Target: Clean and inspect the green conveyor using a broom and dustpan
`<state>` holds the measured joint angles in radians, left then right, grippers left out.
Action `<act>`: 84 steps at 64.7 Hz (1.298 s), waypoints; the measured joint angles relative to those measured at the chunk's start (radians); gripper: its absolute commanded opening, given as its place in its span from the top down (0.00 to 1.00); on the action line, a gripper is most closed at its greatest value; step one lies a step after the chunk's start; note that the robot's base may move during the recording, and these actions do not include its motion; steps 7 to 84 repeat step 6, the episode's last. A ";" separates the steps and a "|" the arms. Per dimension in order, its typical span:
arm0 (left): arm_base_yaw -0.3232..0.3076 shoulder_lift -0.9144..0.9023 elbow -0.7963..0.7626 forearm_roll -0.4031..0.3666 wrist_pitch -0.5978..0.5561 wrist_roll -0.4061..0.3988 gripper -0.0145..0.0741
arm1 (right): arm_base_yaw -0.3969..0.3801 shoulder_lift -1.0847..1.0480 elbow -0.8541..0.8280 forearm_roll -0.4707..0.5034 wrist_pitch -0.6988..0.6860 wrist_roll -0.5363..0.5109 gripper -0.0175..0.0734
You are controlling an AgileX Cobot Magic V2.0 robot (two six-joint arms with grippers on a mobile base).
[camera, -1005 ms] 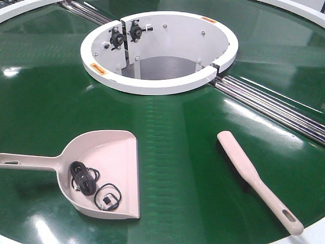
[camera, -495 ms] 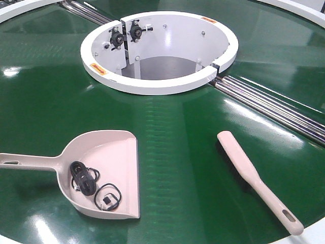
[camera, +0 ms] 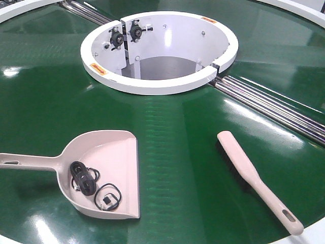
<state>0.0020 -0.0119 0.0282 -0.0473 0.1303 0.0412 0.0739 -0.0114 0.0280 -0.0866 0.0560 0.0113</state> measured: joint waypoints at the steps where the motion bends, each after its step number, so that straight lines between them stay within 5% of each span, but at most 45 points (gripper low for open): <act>1: 0.000 0.000 0.000 0.000 0.000 0.000 0.84 | 0.000 0.000 0.000 0.000 0.000 0.000 0.82; 84: 0.000 0.000 0.000 0.000 0.000 0.000 0.84 | 0.000 0.000 0.000 0.000 0.000 0.000 0.82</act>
